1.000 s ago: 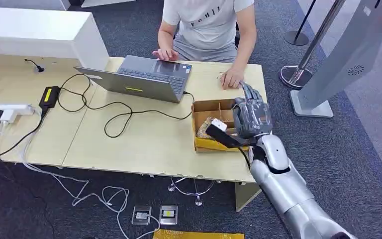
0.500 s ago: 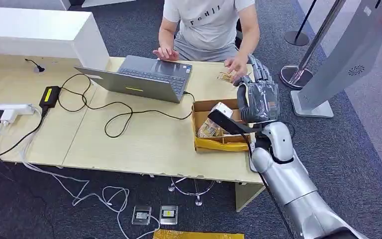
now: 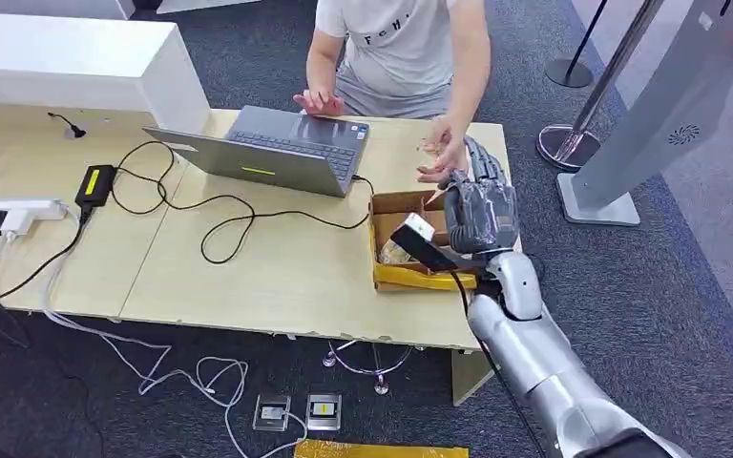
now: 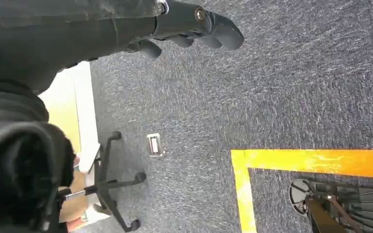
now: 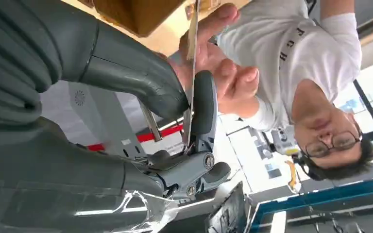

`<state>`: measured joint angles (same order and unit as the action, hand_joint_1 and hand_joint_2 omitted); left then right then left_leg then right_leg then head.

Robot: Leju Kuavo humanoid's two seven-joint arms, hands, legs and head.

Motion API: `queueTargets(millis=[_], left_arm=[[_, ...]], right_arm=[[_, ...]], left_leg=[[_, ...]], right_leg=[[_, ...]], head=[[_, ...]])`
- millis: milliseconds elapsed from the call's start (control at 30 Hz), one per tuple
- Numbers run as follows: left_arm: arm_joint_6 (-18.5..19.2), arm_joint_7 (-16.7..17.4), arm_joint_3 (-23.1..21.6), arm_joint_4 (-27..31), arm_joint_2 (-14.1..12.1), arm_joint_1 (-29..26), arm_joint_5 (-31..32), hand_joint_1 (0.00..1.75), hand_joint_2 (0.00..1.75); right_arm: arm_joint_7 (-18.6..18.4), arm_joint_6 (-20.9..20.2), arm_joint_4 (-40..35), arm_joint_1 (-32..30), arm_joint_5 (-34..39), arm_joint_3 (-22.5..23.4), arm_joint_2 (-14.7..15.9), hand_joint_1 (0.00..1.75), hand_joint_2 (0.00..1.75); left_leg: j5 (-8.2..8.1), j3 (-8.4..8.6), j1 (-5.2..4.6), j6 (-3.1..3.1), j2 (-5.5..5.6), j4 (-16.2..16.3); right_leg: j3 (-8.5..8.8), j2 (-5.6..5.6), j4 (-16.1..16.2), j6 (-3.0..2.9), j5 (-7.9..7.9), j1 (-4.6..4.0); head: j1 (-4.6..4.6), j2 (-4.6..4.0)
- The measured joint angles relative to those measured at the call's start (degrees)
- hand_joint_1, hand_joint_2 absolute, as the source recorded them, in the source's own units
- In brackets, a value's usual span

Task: Pass the card to the sensor for recognition and then transmit it.

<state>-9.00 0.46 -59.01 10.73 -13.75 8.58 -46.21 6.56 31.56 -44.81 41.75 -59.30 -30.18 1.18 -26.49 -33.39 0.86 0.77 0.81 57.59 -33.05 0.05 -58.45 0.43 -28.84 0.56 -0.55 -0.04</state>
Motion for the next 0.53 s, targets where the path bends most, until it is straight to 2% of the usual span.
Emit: queueTargets(millis=[367,400,433,467,500,533], left_arm=[[0.09,-0.18,-0.07,-0.04,-0.02,-0.02,-0.09,0.00,0.00],[0.11,-0.22,-0.09,-0.11,-0.02,-0.01,-0.09,0.00,0.00],[0.11,-0.28,-0.09,-0.15,-0.02,-0.01,-0.11,0.00,0.00],[0.15,-0.35,-0.09,-0.17,-0.04,-0.01,-0.11,0.00,0.00],[0.22,-0.39,-0.09,-0.17,-0.04,-0.01,-0.11,0.00,0.00],[0.24,-0.44,-0.13,-0.24,-0.04,-0.01,-0.13,0.00,0.00]], right_arm=[[0.09,1.64,5.29,0.45,0.41,-0.02,-0.26,1.75,1.75],[0.11,1.86,5.58,0.49,0.50,-0.02,-0.26,1.41,1.75],[0.11,2.05,5.92,0.57,0.50,0.00,-0.26,0.51,1.75],[0.09,2.27,6.21,0.62,0.50,0.00,-0.24,0.19,1.75],[0.07,2.54,6.45,0.64,0.46,0.00,-0.24,0.00,1.75],[0.04,2.89,6.74,0.64,0.41,0.00,-0.22,0.00,1.75]], left_leg=[[0.00,0.00,0.00,0.00,0.00,0.00],[0.00,0.00,0.00,0.00,0.00,0.00],[0.00,0.00,0.00,0.00,0.00,0.00],[0.00,0.01,0.00,0.00,0.00,0.00],[0.00,0.01,0.00,0.00,0.00,0.00],[0.00,0.01,0.00,0.00,0.00,0.00]], right_leg=[[0.00,0.00,0.00,0.00,0.00,0.00],[0.00,0.00,0.00,0.00,0.00,0.00],[0.00,0.01,0.00,0.00,0.00,0.00],[0.00,0.01,0.00,0.00,0.00,0.00],[0.00,0.01,0.00,0.00,0.00,0.00],[-0.01,0.01,0.00,0.00,0.00,0.00]], head=[[0.00,0.00],[0.00,0.00],[0.00,0.00],[-0.02,0.00],[0.00,0.00],[0.00,0.00]])
